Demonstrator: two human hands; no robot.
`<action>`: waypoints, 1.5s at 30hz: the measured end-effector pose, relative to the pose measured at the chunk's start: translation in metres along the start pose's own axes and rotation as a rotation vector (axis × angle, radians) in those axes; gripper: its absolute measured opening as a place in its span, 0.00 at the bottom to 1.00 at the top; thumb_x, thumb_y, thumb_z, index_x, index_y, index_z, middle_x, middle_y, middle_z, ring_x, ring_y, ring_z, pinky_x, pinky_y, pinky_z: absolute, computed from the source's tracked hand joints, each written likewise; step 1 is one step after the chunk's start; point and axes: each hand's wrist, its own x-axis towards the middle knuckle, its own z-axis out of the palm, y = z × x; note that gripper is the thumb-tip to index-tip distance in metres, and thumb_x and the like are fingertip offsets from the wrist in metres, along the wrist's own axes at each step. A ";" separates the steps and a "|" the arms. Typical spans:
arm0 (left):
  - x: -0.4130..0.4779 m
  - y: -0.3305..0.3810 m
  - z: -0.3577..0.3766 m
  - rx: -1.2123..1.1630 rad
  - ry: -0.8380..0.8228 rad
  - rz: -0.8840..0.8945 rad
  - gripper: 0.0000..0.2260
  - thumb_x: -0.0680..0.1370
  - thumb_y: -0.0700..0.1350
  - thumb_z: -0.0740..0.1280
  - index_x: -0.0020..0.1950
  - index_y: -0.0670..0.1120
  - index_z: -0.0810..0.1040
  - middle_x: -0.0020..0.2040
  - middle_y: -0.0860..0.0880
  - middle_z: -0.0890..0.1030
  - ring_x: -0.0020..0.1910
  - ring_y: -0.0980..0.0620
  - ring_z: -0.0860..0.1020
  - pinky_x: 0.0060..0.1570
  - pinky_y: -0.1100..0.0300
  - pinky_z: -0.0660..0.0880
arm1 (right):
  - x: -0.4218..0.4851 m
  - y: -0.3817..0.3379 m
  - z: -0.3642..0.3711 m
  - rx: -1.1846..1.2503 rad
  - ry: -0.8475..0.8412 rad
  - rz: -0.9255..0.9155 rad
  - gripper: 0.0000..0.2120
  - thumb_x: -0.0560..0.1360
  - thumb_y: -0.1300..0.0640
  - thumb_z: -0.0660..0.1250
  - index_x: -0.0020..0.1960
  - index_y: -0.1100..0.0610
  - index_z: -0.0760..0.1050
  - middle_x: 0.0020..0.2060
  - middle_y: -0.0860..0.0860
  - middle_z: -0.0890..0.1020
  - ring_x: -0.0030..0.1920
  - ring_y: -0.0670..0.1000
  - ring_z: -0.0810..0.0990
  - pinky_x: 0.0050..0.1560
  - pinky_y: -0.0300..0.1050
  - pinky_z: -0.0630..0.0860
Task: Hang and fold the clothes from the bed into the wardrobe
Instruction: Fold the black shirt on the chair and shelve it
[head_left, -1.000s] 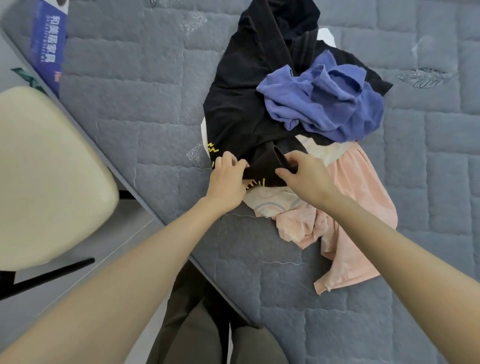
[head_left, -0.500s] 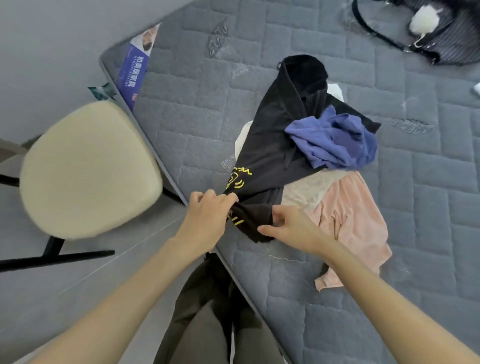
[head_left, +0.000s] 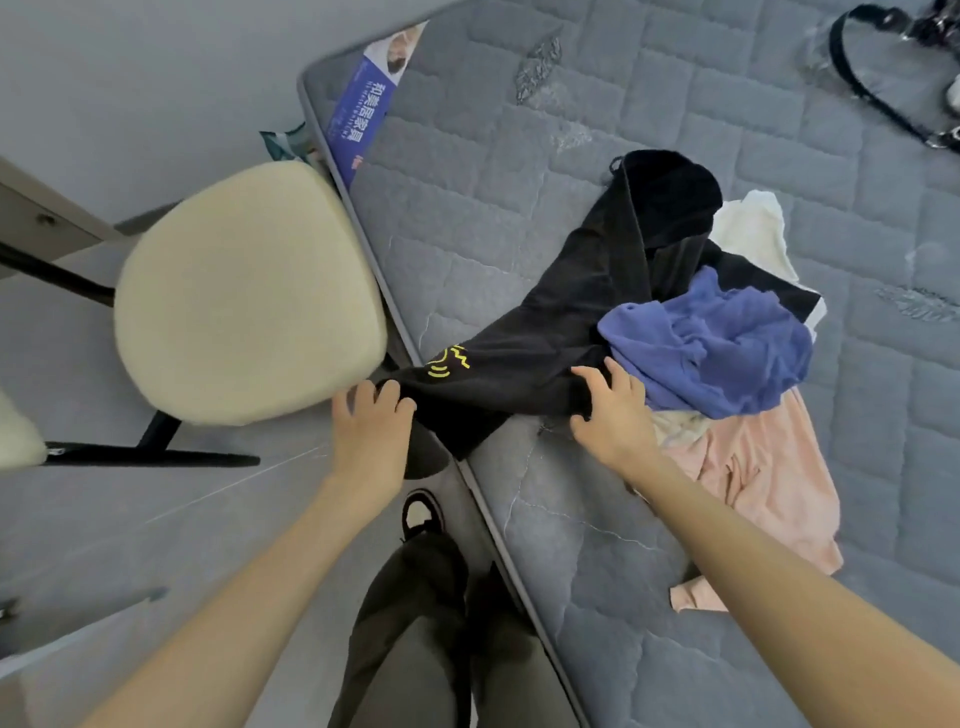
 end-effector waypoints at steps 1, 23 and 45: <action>0.008 0.008 0.002 -0.034 -0.015 0.014 0.28 0.73 0.38 0.65 0.71 0.50 0.65 0.70 0.49 0.65 0.67 0.45 0.63 0.67 0.49 0.55 | 0.003 0.000 0.001 -0.044 0.050 0.018 0.28 0.75 0.57 0.65 0.73 0.51 0.63 0.76 0.58 0.53 0.74 0.61 0.54 0.69 0.57 0.62; 0.112 0.245 -0.028 -0.494 -0.145 0.277 0.27 0.80 0.39 0.59 0.77 0.46 0.55 0.78 0.46 0.53 0.72 0.43 0.59 0.67 0.50 0.65 | -0.064 0.164 -0.041 -0.244 -0.162 0.473 0.12 0.77 0.54 0.62 0.59 0.54 0.73 0.59 0.52 0.74 0.61 0.56 0.73 0.45 0.45 0.70; 0.108 0.143 -0.031 -0.713 0.277 0.165 0.12 0.73 0.41 0.67 0.38 0.49 0.63 0.36 0.53 0.66 0.34 0.53 0.66 0.31 0.60 0.62 | 0.008 0.092 -0.058 0.436 0.281 -0.041 0.31 0.71 0.67 0.64 0.70 0.44 0.68 0.70 0.47 0.65 0.67 0.50 0.63 0.59 0.31 0.61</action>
